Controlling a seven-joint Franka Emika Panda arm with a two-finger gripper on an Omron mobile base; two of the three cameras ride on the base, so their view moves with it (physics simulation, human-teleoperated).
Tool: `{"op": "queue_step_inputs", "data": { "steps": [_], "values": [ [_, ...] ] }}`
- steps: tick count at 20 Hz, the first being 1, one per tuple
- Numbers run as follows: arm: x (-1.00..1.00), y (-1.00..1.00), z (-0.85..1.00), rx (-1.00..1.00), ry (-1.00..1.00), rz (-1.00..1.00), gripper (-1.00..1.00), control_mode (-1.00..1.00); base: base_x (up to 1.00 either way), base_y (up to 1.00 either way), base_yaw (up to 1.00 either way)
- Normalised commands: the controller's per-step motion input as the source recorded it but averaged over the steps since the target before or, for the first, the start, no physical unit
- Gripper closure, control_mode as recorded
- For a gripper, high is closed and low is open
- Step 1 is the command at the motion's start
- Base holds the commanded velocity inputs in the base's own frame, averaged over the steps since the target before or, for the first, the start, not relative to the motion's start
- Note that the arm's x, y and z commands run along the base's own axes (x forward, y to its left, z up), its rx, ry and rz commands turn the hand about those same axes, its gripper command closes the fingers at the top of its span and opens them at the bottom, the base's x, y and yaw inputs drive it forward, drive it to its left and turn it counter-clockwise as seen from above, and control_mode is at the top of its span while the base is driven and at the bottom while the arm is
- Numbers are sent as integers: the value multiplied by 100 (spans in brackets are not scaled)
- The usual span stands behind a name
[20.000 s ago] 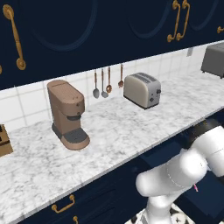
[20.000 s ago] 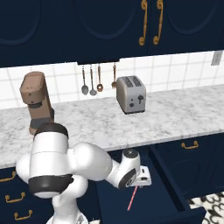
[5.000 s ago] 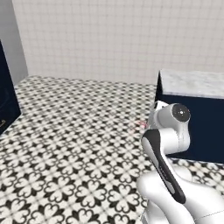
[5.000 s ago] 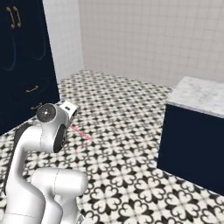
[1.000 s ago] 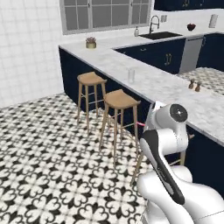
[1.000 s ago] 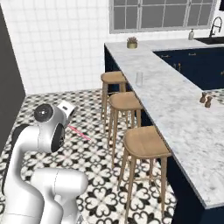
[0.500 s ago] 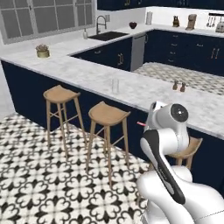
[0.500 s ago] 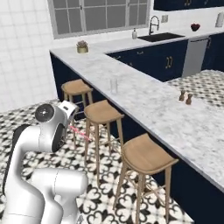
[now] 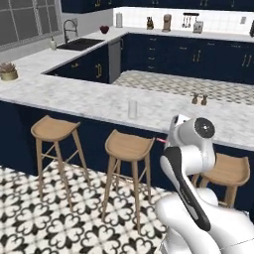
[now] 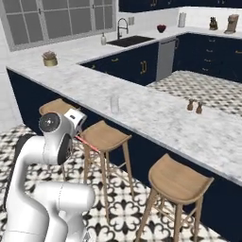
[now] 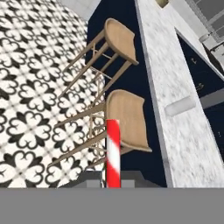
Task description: Take a straw from the drawer in front and place it inside the glass cup on the dining counter.
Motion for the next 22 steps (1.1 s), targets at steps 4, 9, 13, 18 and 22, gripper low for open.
{"op": "queue_step_inputs", "data": {
  "steps": [4, 9, 13, 18, 22],
  "values": [
    [0, 0, 0, 0, 0, 0, 100, 100, 39, 73, -35],
    [0, 0, 0, 0, 0, 0, 100, 100, 31, 29, -19],
    [0, 0, 0, 0, 0, 0, 100, 100, 36, 4, -11],
    [0, 0, 0, 0, 0, 0, 100, 100, 63, 5, -14],
    [0, 0, 0, 0, 0, 0, 100, 100, 63, 13, -13]
  ]
}}
